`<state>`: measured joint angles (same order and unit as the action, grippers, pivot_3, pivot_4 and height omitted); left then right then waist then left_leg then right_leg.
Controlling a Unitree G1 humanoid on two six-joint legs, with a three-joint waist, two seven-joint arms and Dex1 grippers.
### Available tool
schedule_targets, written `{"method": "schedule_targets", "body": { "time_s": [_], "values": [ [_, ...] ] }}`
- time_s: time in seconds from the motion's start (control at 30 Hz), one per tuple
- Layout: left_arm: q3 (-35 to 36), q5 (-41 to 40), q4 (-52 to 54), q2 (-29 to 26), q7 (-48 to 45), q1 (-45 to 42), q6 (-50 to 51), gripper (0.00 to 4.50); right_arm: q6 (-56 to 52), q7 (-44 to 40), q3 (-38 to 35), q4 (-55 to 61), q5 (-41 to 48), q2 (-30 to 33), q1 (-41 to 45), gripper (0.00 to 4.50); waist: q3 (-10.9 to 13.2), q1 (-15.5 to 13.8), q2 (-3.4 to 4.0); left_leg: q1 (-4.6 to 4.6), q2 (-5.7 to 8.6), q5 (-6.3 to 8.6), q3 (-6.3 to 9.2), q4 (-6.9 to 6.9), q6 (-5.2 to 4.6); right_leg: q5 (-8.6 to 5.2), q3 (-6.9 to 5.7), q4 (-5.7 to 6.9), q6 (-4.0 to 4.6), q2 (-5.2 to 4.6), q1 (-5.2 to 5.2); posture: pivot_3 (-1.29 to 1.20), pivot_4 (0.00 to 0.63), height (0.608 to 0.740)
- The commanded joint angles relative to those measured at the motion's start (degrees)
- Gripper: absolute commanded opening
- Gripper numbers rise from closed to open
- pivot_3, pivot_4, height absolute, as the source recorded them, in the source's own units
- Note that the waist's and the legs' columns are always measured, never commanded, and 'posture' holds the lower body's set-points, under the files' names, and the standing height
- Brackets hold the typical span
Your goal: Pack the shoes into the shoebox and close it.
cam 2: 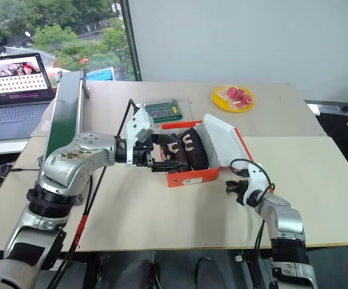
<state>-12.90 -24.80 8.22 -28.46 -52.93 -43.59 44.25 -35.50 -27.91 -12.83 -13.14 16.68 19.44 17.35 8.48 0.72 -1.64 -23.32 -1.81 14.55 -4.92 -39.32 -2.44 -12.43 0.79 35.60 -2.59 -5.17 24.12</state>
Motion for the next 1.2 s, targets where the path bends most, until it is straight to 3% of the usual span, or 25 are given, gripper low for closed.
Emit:
{"method": "schedule_targets", "body": {
  "time_s": [0.03,0.37,0.53,0.7,1.0,1.1,1.2],
  "values": [
    [0.21,0.15,0.84,0.12,-0.75,-1.71,-1.06,4.5,7.94,4.36,-4.72,-7.5,-0.04,-0.26,1.72,0.05,0.0,0.05,0.0,0.08,0.0,0.0,-0.01,0.0,0.0,-0.01,0.02,-0.06,-0.01,0.0,-0.05,0.0,0.15,0.74],
    [0.74,-0.08,2.03,-0.45,-0.58,-1.28,-0.1,4.5,20.69,4.21,-11.98,-22.36,7.24,-2.89,11.28,0.05,0.0,0.13,0.0,0.01,-0.01,0.0,0.0,0.01,0.0,-0.01,0.04,0.16,-0.01,-0.01,0.01,0.0,0.15,0.74],
    [0.64,0.18,2.92,-1.15,-0.24,-0.53,0.15,4.5,24.03,3.95,-18.34,-22.17,14.72,-3.76,16.23,0.05,0.01,0.18,0.02,-0.02,-0.02,0.0,-0.01,0.01,0.0,-0.01,0.06,0.17,-0.01,0.0,0.06,0.0,0.15,0.74],
    [0.35,0.33,3.61,-1.9,-0.46,-0.3,0.09,4.5,17.92,1.68,-24.57,-15.62,27.39,-2.99,21.31,0.05,0.07,0.18,0.11,-0.04,-0.05,0.0,-0.01,0.03,0.0,-0.01,0.05,0.21,-0.01,-0.01,0.07,0.0,0.15,0.74],
    [1.19,1.78,4.52,-3.41,0.58,-0.13,-1.12,4.5,2.81,-1.23,-11.85,1.76,29.32,-1.67,19.66,0.05,0.09,0.46,0.14,-0.05,-0.07,0.0,-0.03,0.05,0.0,-0.01,0.07,0.26,-0.01,0.01,0.13,0.0,0.15,0.74],
    [2.4,3.91,3.31,-3.11,3.71,-0.96,-2.45,4.5,2.25,-1.51,-5.29,3.2,24.22,-1.26,17.55,0.05,0.09,0.35,0.14,-0.06,-0.06,0.0,-0.03,0.05,-0.01,-0.01,0.07,0.26,-0.01,0.01,0.14,0.0,0.15,0.74],
    [3.82,4.79,3.11,-2.84,5.96,-1.12,-2.86,4.5,2.23,-1.7,-4.23,2.17,24.29,-2.29,17.28,0.05,0.09,-0.03,0.14,-0.11,-0.03,0.01,-0.01,0.05,-0.01,-0.01,0.04,0.24,-0.01,-0.02,0.14,0.0,0.15,0.74]
  ]
}}
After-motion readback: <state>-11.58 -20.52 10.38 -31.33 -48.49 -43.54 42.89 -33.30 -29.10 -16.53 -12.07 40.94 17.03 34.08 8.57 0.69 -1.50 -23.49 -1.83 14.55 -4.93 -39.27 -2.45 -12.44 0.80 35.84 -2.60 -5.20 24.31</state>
